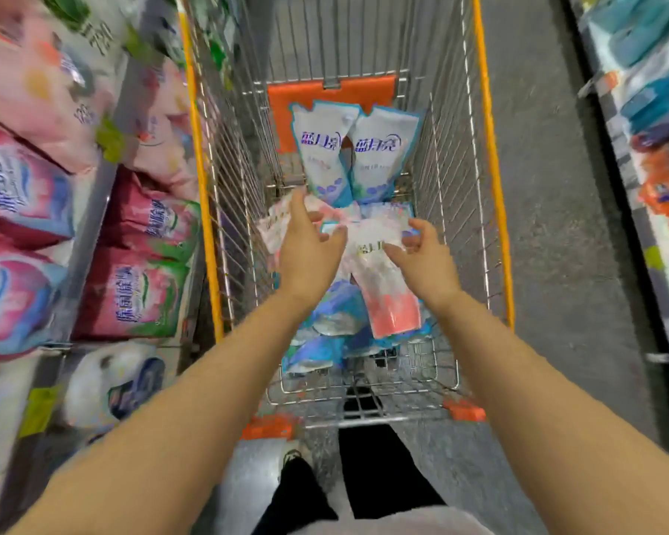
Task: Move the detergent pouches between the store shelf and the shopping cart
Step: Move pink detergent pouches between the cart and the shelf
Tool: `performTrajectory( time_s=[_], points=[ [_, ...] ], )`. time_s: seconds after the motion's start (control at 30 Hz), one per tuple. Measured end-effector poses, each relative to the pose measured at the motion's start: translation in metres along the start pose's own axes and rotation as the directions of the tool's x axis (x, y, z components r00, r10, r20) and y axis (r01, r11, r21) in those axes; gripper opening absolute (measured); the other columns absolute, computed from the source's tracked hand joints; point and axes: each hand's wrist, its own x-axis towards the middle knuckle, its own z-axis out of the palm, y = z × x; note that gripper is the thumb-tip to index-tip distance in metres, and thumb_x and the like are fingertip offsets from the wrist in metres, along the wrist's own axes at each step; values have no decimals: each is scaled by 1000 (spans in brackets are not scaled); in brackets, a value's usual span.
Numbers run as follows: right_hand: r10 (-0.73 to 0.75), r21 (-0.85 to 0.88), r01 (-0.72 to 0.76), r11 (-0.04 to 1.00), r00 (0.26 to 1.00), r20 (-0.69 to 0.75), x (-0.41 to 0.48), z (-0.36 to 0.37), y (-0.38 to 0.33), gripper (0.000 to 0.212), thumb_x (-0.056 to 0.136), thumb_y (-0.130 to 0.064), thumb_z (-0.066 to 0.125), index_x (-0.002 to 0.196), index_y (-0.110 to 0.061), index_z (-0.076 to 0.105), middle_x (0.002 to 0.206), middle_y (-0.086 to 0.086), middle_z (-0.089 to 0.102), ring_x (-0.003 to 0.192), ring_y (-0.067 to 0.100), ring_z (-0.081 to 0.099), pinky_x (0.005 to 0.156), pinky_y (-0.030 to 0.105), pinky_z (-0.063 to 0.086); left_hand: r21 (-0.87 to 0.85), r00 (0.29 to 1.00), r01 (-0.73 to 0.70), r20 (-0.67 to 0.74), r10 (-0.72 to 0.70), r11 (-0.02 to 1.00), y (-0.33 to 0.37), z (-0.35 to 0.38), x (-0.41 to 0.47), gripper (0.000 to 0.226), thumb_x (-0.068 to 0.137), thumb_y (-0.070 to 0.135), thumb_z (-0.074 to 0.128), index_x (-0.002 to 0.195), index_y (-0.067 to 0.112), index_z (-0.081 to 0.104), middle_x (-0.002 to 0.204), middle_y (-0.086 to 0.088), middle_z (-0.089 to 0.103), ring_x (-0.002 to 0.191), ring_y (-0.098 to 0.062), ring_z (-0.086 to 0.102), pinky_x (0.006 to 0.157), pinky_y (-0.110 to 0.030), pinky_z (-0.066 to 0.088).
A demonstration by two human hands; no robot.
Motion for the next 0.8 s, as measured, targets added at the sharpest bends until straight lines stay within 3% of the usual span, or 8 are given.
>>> performTrajectory(
  time_s=[0.03,0.1,0.13,0.27,0.37,0.47,0.57,0.8],
  points=[
    [32,-7,-32,999,999,26,13,3,11,61,85,-20,66,138,-12,37,128,10,54,115,25,54,95,31,41,-3,999,42,27,-42,999,-9,19,6,73,86,15,62,145,12,20,116,-1,50,91,-18,56,74,-14,37],
    [102,-19,-101,995,992,80,33,11,34,75,78,-22,72,141,-13,33,133,8,51,121,24,51,95,24,39,13,986,125,106,-126,992,-30,54,11,84,82,14,66,148,11,13,134,-13,45,114,-29,52,96,-32,43],
    [121,-17,-120,993,988,94,39,14,45,83,71,-29,75,141,-14,33,133,7,52,120,24,51,98,25,39,29,974,173,144,-175,985,-40,69,11,87,81,14,66,148,12,11,136,-17,43,119,-33,49,99,-39,42],
    [246,-17,-246,969,960,135,60,38,94,102,50,-38,81,137,-25,31,125,1,56,113,23,55,96,38,46,150,934,248,226,-278,957,-65,108,12,86,82,15,62,149,17,8,134,-16,49,118,-34,50,94,-41,43],
    [296,-47,-293,955,948,120,69,55,102,119,29,-62,67,137,-30,27,126,4,57,114,26,55,96,43,47,187,944,226,198,-262,956,-73,122,28,86,80,14,62,149,11,11,138,-16,45,122,-33,46,98,-40,40],
    [332,-122,-317,941,934,130,74,61,95,124,35,-64,72,141,-32,19,130,8,51,120,28,49,99,42,44,222,939,289,125,-321,931,-76,129,48,89,81,20,66,149,8,10,146,-18,34,131,-32,38,103,-36,33],
    [358,-153,-343,927,930,82,78,60,95,112,51,-42,85,142,-29,21,129,11,50,120,30,49,97,44,45,172,923,354,93,-373,919,-78,134,57,88,80,23,68,148,11,13,144,-13,38,130,-28,40,101,-34,34],
    [389,-159,-372,915,917,92,65,52,83,62,73,-15,71,128,-8,42,121,11,59,109,29,58,88,36,49,-231,862,506,157,-482,831,-73,127,45,97,56,47,65,140,17,29,130,-7,56,116,-26,56,99,-44,45]
  ],
)
